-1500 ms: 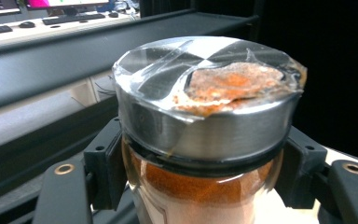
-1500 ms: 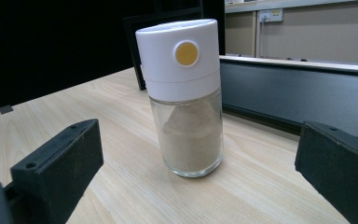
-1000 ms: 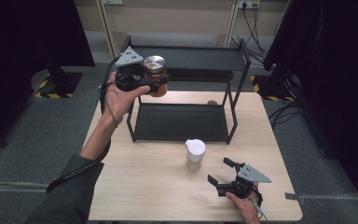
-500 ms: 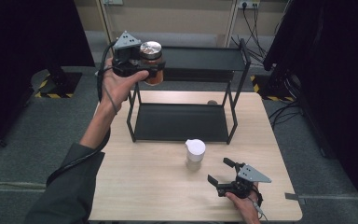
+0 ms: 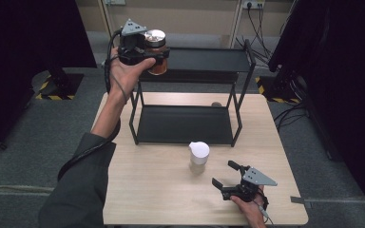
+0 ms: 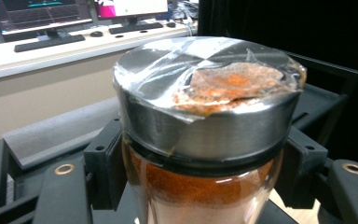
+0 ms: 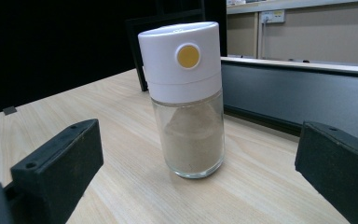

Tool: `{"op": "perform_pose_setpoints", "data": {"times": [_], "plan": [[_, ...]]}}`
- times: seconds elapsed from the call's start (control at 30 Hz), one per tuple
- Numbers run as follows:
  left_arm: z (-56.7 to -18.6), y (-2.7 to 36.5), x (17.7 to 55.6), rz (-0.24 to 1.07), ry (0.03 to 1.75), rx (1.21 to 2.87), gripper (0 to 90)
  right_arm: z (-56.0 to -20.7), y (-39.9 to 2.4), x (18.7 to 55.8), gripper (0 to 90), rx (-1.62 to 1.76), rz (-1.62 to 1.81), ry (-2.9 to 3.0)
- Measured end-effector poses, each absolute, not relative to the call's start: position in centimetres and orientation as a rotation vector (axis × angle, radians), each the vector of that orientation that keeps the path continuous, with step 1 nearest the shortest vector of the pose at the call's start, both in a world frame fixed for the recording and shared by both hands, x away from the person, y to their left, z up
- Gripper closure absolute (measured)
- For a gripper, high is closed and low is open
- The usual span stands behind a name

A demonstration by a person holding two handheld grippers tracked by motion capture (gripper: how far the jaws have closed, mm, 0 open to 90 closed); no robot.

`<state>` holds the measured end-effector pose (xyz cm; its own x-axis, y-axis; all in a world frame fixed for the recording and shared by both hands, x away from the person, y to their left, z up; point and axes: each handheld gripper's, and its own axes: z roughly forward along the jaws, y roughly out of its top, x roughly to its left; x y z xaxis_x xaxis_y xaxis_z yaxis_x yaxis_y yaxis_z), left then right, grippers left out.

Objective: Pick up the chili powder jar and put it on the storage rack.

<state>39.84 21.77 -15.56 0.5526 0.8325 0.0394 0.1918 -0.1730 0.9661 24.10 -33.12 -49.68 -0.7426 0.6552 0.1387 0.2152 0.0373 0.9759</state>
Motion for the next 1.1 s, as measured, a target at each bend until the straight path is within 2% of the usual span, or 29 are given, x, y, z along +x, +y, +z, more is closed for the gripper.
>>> {"op": "perform_pose_setpoints", "data": {"times": [0.33, 1.1], "plan": [[-15.3, 21.2, 41.9, 0.784, 0.947, 1.653, 30.7, -49.7, -33.3, 24.1, 1.2, 0.877, 1.763, 1.975], [-16.5, 19.6, 44.8, 0.786, 1.004, 1.637, 30.7, -49.8, -33.5, 24.2, 1.2, 0.87, 1.767, 1.978]]}}
